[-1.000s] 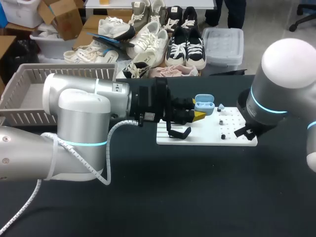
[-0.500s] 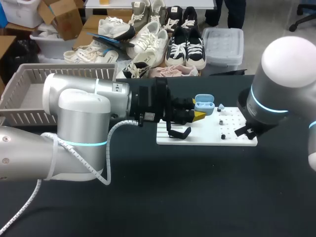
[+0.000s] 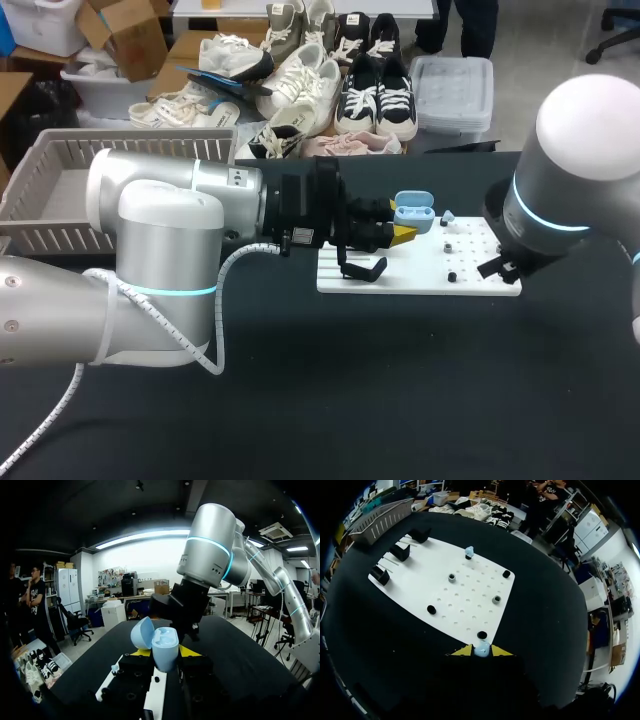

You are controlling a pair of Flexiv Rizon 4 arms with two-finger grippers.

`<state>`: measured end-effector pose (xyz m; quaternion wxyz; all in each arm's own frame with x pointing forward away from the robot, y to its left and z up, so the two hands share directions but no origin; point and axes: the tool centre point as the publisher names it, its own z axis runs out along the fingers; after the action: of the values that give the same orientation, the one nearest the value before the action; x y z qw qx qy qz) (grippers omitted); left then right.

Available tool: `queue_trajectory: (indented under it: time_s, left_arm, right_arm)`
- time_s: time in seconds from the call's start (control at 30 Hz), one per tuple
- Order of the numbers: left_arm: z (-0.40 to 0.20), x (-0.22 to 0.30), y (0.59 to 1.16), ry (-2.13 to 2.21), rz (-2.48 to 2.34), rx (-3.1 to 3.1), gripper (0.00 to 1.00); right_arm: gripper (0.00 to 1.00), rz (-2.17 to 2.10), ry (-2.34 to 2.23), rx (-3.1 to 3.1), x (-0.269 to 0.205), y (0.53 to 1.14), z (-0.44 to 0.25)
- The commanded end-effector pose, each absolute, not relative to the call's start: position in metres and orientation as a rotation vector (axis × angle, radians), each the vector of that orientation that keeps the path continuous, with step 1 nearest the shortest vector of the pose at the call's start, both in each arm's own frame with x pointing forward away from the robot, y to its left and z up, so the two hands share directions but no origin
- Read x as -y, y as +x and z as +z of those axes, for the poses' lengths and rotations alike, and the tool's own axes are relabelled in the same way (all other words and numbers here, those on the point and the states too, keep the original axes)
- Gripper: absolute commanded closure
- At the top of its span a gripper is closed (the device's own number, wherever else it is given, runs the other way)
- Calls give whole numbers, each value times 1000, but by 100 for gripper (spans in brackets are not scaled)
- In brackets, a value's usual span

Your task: Pick up each earbud case from the left stands, insert the matching earbuds, close the lid, and place the case in the box.

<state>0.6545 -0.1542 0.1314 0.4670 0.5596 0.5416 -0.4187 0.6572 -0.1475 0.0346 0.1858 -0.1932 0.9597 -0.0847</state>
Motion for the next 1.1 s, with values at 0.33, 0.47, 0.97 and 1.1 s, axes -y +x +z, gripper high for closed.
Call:
queue_trajectory:
  time_s: [0.33,0.47,0.97,1.1]
  left_arm:
    - [131,155,653,1367,-1021,-1330,100]
    - [131,155,653,1367,-1021,-1330,100]
    - [131,155,653,1367,-1021,-1330,100]
    - [131,155,653,1367,-1021,-1330,100]
  right_arm:
    - [100,-245,-535,-2693,147,654,34]
    - [100,-245,-535,-2693,147,654,34]
    - [100,-146,50,-2812,155,643,32]
    - [100,-127,151,-2807,154,635,39]
